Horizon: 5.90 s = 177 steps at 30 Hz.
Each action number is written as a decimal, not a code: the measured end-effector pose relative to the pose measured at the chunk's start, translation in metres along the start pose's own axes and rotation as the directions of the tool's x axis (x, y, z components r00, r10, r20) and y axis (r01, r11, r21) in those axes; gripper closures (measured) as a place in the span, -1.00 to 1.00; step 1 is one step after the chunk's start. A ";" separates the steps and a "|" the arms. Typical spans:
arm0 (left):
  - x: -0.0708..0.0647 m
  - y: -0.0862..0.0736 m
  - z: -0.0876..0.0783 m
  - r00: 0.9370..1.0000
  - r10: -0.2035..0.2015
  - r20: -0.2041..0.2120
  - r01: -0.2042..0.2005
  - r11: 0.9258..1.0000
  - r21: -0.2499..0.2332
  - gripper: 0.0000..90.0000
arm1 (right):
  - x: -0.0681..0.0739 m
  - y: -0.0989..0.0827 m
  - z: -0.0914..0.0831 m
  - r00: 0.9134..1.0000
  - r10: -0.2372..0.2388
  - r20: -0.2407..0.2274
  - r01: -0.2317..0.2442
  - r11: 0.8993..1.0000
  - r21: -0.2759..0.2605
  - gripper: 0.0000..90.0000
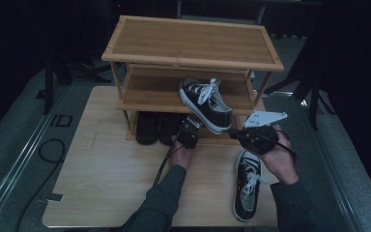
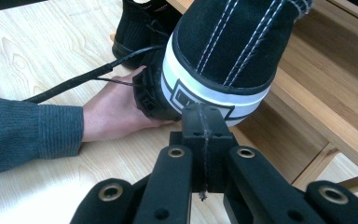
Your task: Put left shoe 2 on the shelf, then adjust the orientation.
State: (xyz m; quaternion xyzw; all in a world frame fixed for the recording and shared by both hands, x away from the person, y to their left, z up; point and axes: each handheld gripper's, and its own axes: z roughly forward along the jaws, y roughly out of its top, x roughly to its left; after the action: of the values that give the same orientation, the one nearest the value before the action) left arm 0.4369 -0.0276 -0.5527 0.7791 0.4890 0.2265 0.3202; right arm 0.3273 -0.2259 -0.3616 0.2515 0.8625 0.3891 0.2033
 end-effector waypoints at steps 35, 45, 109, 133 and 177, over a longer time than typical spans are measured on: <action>-0.001 0.001 0.000 1.000 0.020 -0.005 -0.020 1.000 0.013 1.00 | 0.027 0.031 0.035 0.993 -0.088 -0.074 0.086 0.996 -0.029 1.00; -0.001 0.001 0.000 1.000 0.014 -0.013 -0.014 1.000 0.004 1.00 | 0.028 0.039 0.052 0.994 -0.080 -0.079 0.076 0.996 -0.047 1.00; -0.002 0.000 0.000 1.000 -0.007 -0.010 0.007 1.000 -0.002 1.00 | 0.011 0.058 0.102 1.000 -0.002 -0.024 0.000 0.996 -0.092 1.00; -0.002 0.000 -0.001 1.000 -0.002 -0.015 0.002 1.000 0.003 1.00 | -0.001 0.060 0.107 0.999 0.034 0.021 -0.033 0.997 -0.069 1.00; -0.002 -0.001 0.000 1.000 0.006 -0.002 -0.006 1.000 -0.007 1.00 | -0.015 0.032 0.067 0.997 0.052 -0.064 -0.047 0.996 0.073 0.42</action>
State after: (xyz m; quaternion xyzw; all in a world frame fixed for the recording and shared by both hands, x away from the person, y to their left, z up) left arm 0.4351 -0.0286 -0.5534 0.7793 0.4863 0.2298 0.3215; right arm 0.3846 -0.1788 -0.3759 0.2670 0.8756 0.3713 0.1557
